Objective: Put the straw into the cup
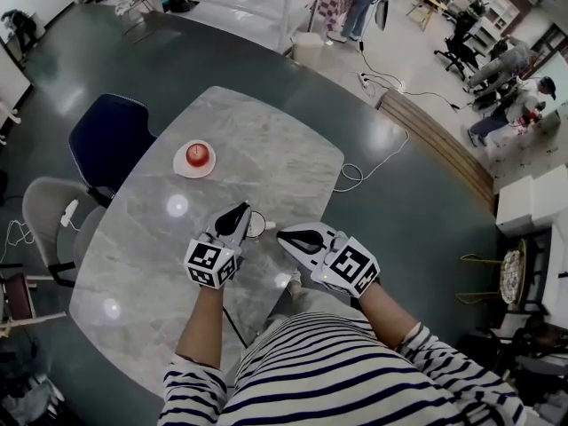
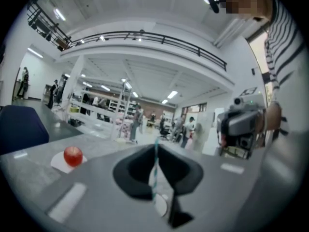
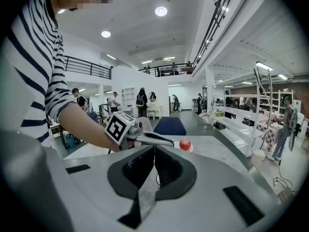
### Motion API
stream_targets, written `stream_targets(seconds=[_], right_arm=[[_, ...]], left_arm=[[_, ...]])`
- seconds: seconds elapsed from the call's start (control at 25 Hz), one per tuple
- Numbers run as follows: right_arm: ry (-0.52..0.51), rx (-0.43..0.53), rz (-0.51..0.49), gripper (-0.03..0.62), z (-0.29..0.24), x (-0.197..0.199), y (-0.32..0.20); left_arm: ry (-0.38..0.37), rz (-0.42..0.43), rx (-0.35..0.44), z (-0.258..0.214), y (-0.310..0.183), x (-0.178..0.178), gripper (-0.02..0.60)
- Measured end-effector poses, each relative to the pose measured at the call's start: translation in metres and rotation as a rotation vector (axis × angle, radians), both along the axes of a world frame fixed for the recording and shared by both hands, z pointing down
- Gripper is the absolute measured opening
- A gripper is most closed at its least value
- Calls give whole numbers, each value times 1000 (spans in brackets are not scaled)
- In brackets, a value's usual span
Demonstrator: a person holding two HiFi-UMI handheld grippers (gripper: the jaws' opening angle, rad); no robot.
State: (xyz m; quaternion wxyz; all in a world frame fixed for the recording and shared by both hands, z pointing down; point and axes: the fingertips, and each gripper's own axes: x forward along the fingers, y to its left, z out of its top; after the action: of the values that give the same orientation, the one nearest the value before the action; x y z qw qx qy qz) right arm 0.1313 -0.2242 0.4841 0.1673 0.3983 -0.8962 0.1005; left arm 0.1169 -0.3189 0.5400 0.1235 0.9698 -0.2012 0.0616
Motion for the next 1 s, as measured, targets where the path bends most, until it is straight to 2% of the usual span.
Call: stream_targets(seconds=[0.56,1.0], right_arm=[[1,0,3,6,0,2,-1],[2,1,3,7,0,0,-4]], left_arm=[[-112,-1,-69,40,-2,0,28],[-117,-7,-81,43,-6,-2,29]])
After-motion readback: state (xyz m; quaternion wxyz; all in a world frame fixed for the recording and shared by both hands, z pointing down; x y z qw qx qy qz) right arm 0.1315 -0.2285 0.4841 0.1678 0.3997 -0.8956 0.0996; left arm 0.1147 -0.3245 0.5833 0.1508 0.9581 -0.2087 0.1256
